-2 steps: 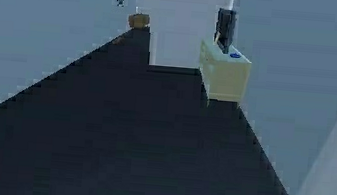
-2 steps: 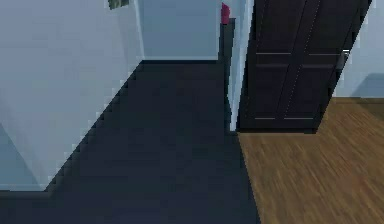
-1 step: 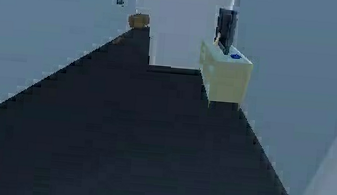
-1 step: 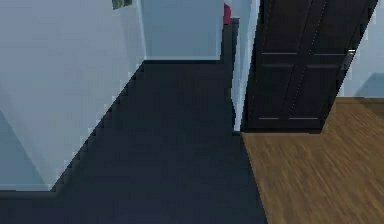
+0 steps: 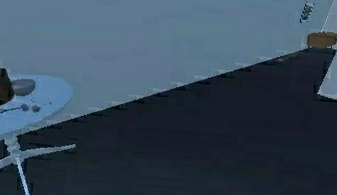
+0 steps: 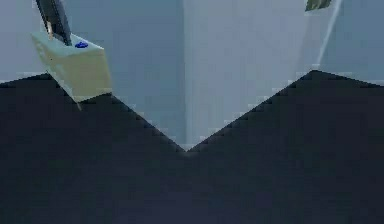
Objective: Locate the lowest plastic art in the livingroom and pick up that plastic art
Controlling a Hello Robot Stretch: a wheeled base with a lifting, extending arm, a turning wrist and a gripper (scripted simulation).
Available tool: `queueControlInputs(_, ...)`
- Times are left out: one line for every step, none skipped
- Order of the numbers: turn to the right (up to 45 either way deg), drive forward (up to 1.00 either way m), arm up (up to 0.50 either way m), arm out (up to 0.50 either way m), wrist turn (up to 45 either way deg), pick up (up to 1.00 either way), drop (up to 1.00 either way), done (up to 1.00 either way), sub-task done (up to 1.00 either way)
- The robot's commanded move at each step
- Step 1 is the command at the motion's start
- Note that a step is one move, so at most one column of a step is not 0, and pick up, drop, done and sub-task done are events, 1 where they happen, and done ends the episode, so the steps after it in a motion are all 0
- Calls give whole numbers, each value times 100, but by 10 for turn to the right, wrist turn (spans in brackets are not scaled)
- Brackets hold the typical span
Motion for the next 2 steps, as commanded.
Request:
queueControlInputs(-420, 0, 0, 0, 0, 0, 0, 0, 0)
queueControlInputs(0, 50, 0, 0, 0, 0, 0, 0, 0)
